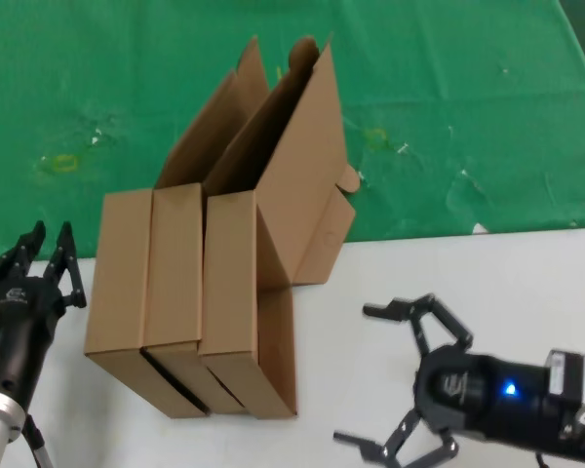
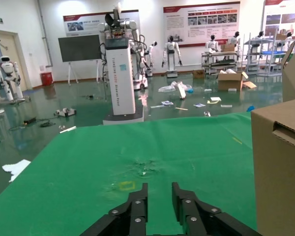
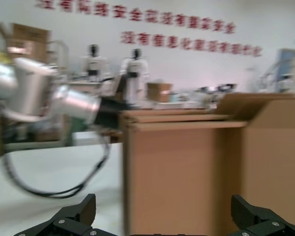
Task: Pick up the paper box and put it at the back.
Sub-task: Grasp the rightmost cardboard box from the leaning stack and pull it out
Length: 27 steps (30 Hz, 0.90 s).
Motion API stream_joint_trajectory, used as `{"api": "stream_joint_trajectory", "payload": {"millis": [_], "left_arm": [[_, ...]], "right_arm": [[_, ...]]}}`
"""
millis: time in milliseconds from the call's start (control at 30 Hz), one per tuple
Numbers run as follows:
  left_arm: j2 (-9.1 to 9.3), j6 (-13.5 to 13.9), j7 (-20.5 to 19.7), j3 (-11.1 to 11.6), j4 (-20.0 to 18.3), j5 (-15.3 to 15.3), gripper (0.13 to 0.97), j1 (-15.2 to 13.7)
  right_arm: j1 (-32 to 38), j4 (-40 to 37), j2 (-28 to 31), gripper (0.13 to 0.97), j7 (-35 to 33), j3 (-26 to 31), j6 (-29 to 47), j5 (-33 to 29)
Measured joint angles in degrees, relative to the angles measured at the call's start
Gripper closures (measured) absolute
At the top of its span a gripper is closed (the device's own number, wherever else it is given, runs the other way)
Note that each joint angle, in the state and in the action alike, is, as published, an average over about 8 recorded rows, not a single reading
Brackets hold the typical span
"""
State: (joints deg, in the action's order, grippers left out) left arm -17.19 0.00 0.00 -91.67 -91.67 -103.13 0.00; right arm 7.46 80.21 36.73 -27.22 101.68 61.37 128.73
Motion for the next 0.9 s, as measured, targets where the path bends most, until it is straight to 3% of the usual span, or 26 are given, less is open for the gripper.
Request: {"api": "stream_joint_trajectory", "payload": {"millis": [300, 600, 900], "left_arm": [[0.00, 0.0, 0.0, 0.0, 0.0, 0.0, 0.898, 0.0], [0.00, 0.0, 0.0, 0.0, 0.0, 0.0, 0.951, 0.0], [0.00, 0.0, 0.0, 0.0, 0.0, 0.0, 0.952, 0.0]], "right_arm": [[5.2, -5.4, -3.7, 0.129, -0.5, 4.4, 4.7, -7.0], [9.9, -9.1, -9.8, 0.129, 0.1, 6.8, 2.8, -11.9], [12.8, -12.0, -13.1, 0.129, 0.3, 7.5, 1.3, -14.8]]}}
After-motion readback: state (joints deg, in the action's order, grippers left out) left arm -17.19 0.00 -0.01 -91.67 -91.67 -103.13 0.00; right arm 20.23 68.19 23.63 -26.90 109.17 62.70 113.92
